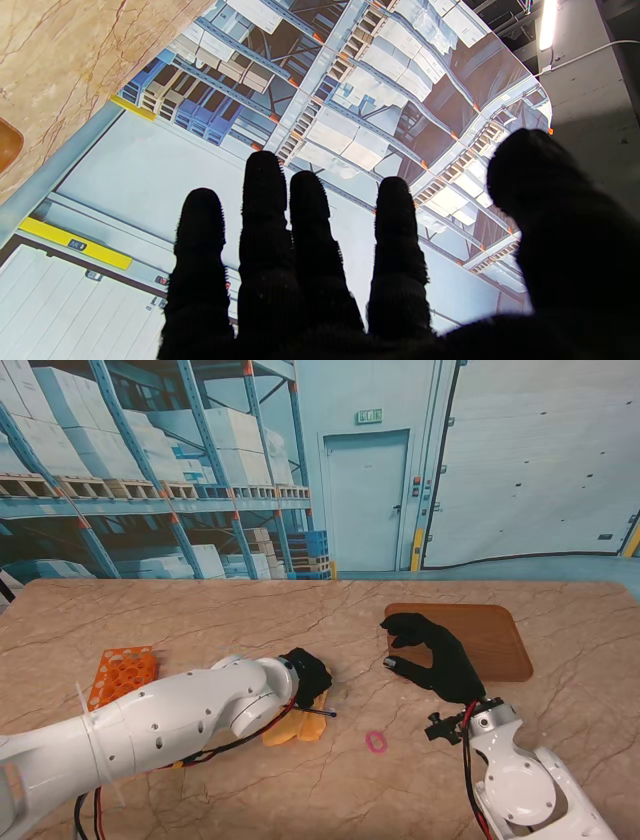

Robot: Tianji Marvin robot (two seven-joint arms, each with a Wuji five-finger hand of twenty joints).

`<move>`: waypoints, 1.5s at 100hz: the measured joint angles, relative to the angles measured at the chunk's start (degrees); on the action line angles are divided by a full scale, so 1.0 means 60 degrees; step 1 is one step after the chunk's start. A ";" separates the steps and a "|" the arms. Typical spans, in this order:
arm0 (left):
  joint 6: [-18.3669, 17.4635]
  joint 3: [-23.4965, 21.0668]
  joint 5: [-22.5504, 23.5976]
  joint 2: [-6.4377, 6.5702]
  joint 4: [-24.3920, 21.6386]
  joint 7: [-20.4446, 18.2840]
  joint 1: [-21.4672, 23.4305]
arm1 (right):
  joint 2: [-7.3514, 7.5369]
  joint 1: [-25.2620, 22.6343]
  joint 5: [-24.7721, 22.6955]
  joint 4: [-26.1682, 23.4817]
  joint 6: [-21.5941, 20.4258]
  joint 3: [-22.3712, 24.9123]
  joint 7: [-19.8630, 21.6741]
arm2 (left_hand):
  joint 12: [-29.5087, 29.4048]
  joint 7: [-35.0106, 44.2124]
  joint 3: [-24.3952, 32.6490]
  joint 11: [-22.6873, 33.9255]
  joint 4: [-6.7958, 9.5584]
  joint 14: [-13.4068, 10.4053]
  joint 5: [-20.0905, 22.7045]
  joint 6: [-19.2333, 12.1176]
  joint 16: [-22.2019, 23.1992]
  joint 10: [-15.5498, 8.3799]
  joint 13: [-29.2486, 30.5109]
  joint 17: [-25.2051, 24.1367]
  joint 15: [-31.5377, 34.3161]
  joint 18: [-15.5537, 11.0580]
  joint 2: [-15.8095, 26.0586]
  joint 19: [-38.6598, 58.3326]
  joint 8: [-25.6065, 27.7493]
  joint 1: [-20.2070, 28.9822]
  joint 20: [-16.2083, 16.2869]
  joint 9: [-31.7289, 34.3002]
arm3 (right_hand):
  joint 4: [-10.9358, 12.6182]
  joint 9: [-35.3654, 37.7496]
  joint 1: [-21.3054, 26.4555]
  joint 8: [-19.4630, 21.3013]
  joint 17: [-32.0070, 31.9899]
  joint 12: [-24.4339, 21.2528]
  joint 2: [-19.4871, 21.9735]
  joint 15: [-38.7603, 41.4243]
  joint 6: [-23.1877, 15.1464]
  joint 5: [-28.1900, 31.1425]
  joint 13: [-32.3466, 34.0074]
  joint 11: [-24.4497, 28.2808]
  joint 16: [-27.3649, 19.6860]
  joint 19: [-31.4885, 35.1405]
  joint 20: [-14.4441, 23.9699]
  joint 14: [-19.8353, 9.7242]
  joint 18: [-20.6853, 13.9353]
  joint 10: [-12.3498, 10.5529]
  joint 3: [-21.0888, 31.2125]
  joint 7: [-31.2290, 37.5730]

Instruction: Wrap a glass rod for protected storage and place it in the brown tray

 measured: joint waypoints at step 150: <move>-0.1051 -0.6101 0.4066 0.0945 -0.3007 0.1310 0.6597 | 0.0022 0.0034 -0.0265 0.0113 -0.0138 -0.0039 -0.0003 | 0.0108 0.0075 -0.1112 0.0114 0.0214 0.0136 -0.3216 0.0985 0.0010 0.0217 -0.1531 -0.0701 -0.0461 -0.0317 0.0692 -0.0611 0.3836 -0.2490 0.0748 -0.2528 | 0.0000 0.0017 0.0008 0.0002 0.0000 0.0000 0.0000 0.0000 0.0001 0.0118 0.0000 0.0000 0.0002 0.0000 0.0000 0.0001 0.0000 0.0000 0.0000 0.0033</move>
